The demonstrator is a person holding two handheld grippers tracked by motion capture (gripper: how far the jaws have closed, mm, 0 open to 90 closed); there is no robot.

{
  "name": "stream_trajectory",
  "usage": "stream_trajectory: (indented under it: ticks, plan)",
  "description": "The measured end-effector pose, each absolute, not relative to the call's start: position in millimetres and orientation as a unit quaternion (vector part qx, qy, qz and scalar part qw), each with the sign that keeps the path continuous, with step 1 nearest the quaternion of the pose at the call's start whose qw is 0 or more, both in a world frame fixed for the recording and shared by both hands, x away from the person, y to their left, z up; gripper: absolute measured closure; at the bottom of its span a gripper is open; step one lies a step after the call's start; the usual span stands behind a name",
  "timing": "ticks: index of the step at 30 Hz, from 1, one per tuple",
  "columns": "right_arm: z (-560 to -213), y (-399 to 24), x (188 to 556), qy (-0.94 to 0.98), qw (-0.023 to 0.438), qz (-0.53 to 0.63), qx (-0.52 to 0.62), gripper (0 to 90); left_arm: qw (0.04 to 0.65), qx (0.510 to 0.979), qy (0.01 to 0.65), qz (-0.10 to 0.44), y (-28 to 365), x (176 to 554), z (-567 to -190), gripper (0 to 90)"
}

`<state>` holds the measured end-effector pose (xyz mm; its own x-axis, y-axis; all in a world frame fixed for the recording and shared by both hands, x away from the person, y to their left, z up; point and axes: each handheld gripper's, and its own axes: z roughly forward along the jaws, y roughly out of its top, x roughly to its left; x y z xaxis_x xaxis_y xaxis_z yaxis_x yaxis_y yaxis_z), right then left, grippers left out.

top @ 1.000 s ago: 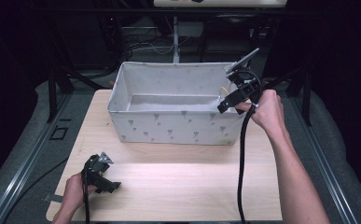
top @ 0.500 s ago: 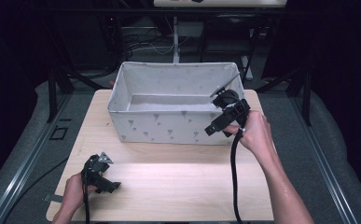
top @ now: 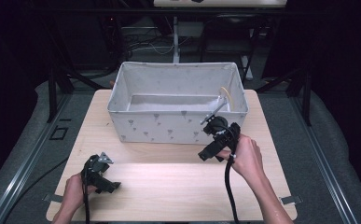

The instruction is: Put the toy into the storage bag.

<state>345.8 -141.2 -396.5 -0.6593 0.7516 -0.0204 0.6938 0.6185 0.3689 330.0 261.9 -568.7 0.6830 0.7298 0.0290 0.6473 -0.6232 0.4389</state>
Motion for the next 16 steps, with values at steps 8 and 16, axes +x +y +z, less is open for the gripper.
stream_trajectory:
  ticks: [8, 16]
  plan:
    - [-438, -143, 330, 0.899, 0.078, 0.158, 0.401, 0.0, 0.201, 0.895, 0.385, 0.103, 262, 330, -569, 1.8]
    - [-475, -152, 318, 0.896, 0.066, 0.157, 0.409, 1.4, 0.198, 0.896, 0.384, 0.102, 261, 330, -568, 1.8]
